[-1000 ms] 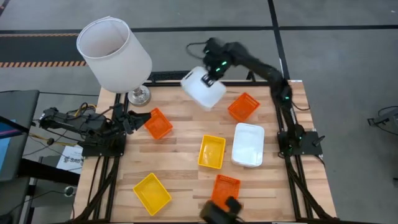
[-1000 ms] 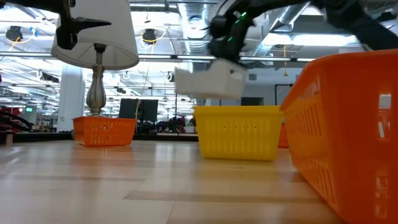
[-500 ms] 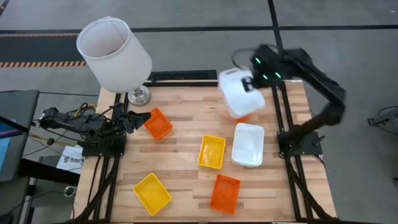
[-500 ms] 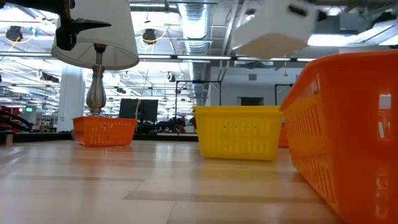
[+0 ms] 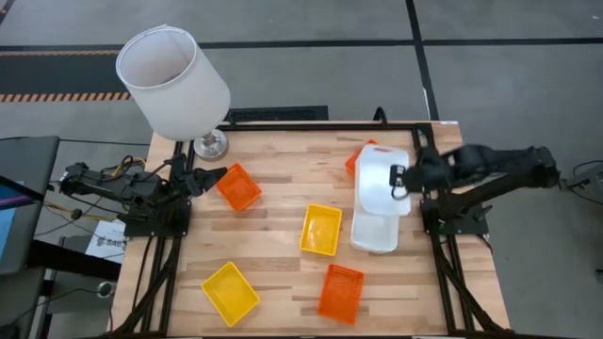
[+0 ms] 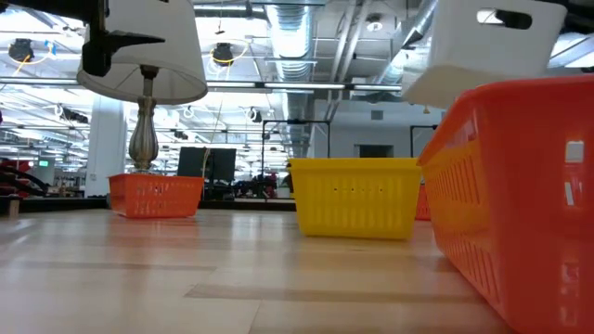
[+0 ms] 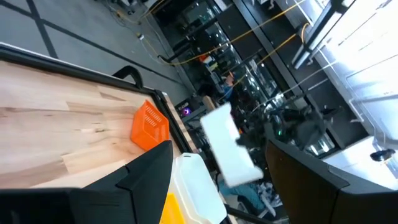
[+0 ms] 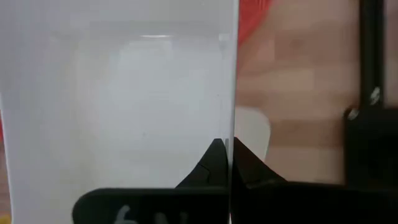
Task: Stack baskets by color
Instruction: Stack the top white bin on the bottom white bin
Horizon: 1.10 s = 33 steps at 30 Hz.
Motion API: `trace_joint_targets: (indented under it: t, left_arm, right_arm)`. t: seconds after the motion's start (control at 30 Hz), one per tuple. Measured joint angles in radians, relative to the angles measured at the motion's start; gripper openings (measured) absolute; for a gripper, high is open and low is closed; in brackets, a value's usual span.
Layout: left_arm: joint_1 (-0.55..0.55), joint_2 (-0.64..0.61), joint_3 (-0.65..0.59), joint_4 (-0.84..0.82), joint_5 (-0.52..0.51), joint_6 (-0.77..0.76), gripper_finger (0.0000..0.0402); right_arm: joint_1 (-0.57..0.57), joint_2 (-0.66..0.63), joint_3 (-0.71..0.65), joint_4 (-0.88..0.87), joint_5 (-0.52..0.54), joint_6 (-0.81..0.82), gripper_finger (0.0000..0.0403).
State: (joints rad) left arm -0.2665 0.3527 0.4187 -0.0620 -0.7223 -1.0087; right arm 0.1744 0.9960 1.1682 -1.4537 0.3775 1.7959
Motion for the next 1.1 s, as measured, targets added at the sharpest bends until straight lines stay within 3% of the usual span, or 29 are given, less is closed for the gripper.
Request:
trace_joint_targets:
  t: [0.2, 0.37, 1.1]
  left_arm:
    - [0.000, 0.000, 0.000, 0.000, -0.001, -0.008, 0.0247]
    - [0.000, 0.000, 0.000, 0.000, -0.001, -0.009, 0.0247]
    - [0.000, 0.000, 0.000, -0.001, -0.001, -0.021, 0.0247]
  right_arm:
    - [0.222, 0.061, -0.051, -0.007, 0.050, 0.306, 0.0000]
    - [0.334, 0.120, -0.050, -0.033, 0.028, 0.432, 0.0000]
    - [0.335, 0.218, -0.050, -0.070, -0.067, 0.433, 0.0000]
